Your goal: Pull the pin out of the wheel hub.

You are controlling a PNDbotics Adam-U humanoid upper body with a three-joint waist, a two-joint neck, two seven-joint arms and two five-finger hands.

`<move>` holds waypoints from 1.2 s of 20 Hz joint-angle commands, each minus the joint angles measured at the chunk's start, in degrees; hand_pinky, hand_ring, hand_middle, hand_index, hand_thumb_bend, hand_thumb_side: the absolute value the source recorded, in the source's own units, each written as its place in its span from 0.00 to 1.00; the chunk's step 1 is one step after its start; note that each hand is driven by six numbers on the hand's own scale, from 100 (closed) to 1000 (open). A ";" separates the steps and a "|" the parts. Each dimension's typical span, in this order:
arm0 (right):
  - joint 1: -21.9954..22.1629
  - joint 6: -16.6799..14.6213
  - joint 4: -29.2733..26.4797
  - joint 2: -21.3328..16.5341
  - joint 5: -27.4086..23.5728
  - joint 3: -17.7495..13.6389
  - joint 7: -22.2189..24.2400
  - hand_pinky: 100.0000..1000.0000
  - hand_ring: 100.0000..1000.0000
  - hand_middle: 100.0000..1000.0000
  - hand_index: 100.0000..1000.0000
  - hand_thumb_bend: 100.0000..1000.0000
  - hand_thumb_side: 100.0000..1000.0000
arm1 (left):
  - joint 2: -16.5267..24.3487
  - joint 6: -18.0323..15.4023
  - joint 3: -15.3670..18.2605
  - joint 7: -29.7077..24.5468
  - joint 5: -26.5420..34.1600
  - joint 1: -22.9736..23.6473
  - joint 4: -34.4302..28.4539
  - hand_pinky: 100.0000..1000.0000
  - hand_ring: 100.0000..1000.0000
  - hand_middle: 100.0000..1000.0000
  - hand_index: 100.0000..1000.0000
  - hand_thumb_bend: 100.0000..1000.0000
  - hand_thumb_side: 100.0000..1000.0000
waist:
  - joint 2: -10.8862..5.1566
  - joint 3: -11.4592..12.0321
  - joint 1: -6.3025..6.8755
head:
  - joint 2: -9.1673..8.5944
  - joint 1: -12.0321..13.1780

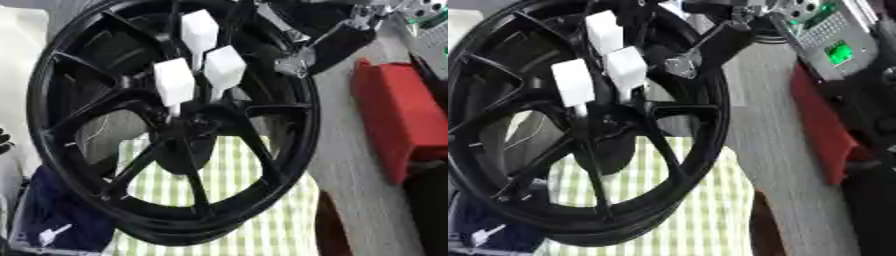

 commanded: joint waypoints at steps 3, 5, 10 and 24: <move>-0.75 0.05 0.60 -0.36 0.58 -0.03 0.20 0.76 0.68 0.67 0.84 0.00 0.24 | 0.14 0.19 -0.24 0.02 -0.42 -1.01 -1.36 0.69 0.59 0.47 0.66 0.05 1.00 | -0.76 0.30 0.19 | 0.23 2.02; -0.63 0.13 1.34 -0.14 0.26 0.11 0.23 0.76 0.68 0.67 0.85 0.00 0.23 | 0.14 0.23 -0.31 -0.02 -0.46 -1.07 -1.39 0.69 0.59 0.47 0.66 0.05 1.00 | -0.74 0.38 0.13 | -0.31 2.34; -0.67 0.61 2.60 0.37 1.15 0.20 -0.21 0.76 0.68 0.67 0.85 0.00 0.23 | 0.01 0.31 -0.34 -0.01 -0.45 -1.23 -1.40 0.69 0.59 0.47 0.66 0.05 1.00 | -0.59 0.67 0.06 | -1.18 2.23; -0.06 0.81 3.62 1.61 2.18 0.92 0.05 0.75 0.66 0.66 0.86 0.00 0.28 | -0.35 0.79 -0.49 0.09 -0.48 -1.42 -1.55 0.69 0.59 0.47 0.66 0.05 1.00 | -0.53 1.34 -0.32 | -1.58 0.86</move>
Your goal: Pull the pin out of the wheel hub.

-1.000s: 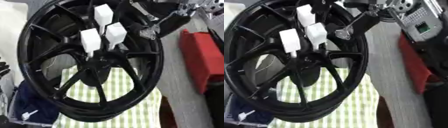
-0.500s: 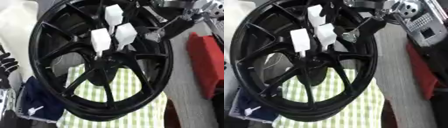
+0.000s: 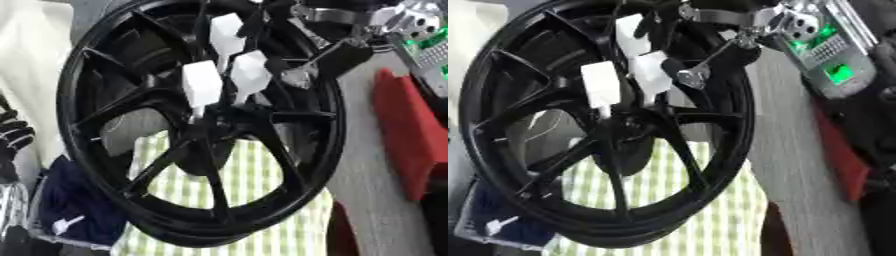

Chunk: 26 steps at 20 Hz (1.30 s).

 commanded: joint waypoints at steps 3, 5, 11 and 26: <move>-0.23 -0.30 -0.29 -0.74 -1.00 -0.56 0.32 0.74 0.66 0.65 0.86 0.00 0.44 | 0.21 0.25 -0.40 -0.03 -0.47 -0.96 -1.18 0.69 0.59 0.47 0.66 0.05 1.00 | -0.81 -0.05 0.37 | -0.47 -0.32; -0.15 -0.50 -0.51 -0.80 -2.04 -0.67 0.25 0.74 0.66 0.64 0.86 0.00 0.59 | 0.28 0.29 -0.44 -0.12 -0.50 -0.96 -1.12 0.69 0.59 0.47 0.66 0.05 1.00 | -0.80 -0.11 0.35 | -0.44 -0.31; 0.15 -0.87 -1.32 -1.14 -3.83 -1.02 0.96 0.74 0.65 0.63 0.85 0.00 0.62 | 0.38 0.30 -0.44 -0.32 -0.57 -0.97 -1.05 0.69 0.59 0.47 0.66 0.05 1.00 | -0.77 -0.18 0.34 | -0.45 -0.57; 0.76 -3.36 0.87 -0.12 -0.28 -0.52 1.33 0.74 0.65 0.63 0.85 0.00 0.51 | 0.12 0.38 -0.59 -0.45 -0.47 -1.20 -1.26 0.69 0.59 0.47 0.66 0.06 1.00 | -0.52 0.45 0.03 | -0.16 -1.49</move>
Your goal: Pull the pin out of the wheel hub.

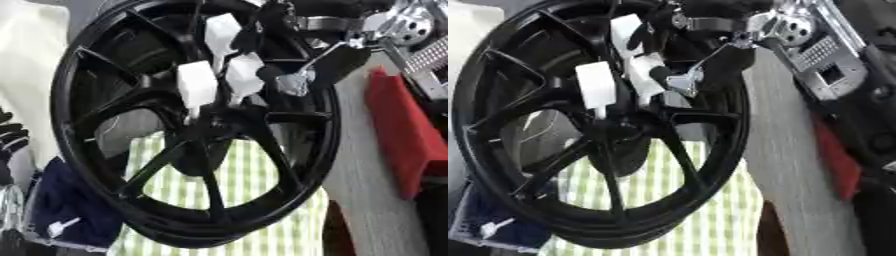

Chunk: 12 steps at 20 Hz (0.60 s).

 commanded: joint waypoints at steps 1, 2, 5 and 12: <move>0.04 -0.44 0.97 -0.61 1.63 -0.04 -0.49 0.74 0.65 0.63 0.85 0.00 0.50 | 0.10 -0.03 -0.31 -0.14 -0.34 -1.11 -1.28 0.69 0.59 0.47 0.66 0.06 1.00 | -0.49 0.14 0.27 | -0.17 -0.30; 0.06 -0.51 1.17 -0.53 1.86 -0.01 -0.76 0.74 0.65 0.63 0.86 0.00 0.49 | 0.10 -0.01 -0.36 -0.16 -0.36 -1.13 -1.29 0.69 0.59 0.47 0.66 0.06 1.00 | -0.45 0.21 0.24 | -0.17 -0.35; 0.08 -0.64 1.59 -0.31 2.15 -0.03 -1.85 0.74 0.65 0.64 0.86 0.00 0.46 | 0.10 0.03 -0.49 -0.32 -0.46 -1.19 -1.28 0.69 0.59 0.47 0.66 0.05 1.00 | -0.33 0.38 0.13 | -0.27 -0.43; 0.08 -0.80 2.21 -0.06 2.61 0.08 -2.95 0.74 0.65 0.64 0.86 0.00 0.47 | 0.12 0.06 -0.59 -0.47 -0.61 -1.36 -1.30 0.69 0.59 0.47 0.66 0.05 1.00 | -0.03 0.71 -0.03 | -0.61 -0.69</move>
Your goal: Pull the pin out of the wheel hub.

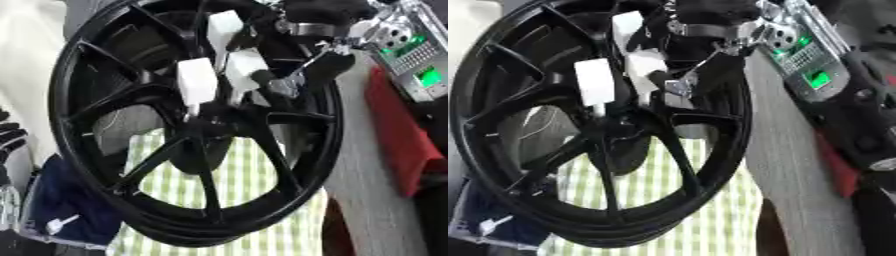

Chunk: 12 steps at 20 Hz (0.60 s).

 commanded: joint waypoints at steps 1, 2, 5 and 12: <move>-0.45 -0.02 0.08 -0.74 0.53 -0.35 -0.54 0.74 0.65 0.64 0.86 0.00 0.47 | 0.15 -0.01 -0.25 -0.25 -0.59 -0.98 -1.27 0.69 0.59 0.47 0.66 0.05 1.00 | -0.75 0.06 0.29 | -0.59 -0.19; -0.43 -0.05 0.15 -0.71 0.62 -0.34 -0.56 0.74 0.65 0.64 0.86 0.00 0.47 | 0.17 -0.02 -0.26 -0.26 -0.61 -1.00 -1.27 0.69 0.59 0.47 0.66 0.05 1.00 | -0.72 0.08 0.28 | -0.58 -0.22; -0.35 -0.17 0.39 -0.58 0.93 -0.30 -0.50 0.74 0.65 0.64 0.86 0.00 0.47 | 0.20 -0.05 -0.32 -0.33 -0.66 -1.08 -1.26 0.69 0.59 0.47 0.66 0.05 1.00 | -0.63 0.12 0.25 | -0.52 -0.26; -0.17 -0.73 0.91 -0.42 1.46 -0.22 0.02 0.74 0.64 0.63 0.85 0.00 0.45 | 0.26 -0.07 -0.41 -0.51 -0.78 -1.17 -1.26 0.69 0.59 0.47 0.66 0.05 1.00 | -0.57 0.14 0.21 | -0.50 -0.29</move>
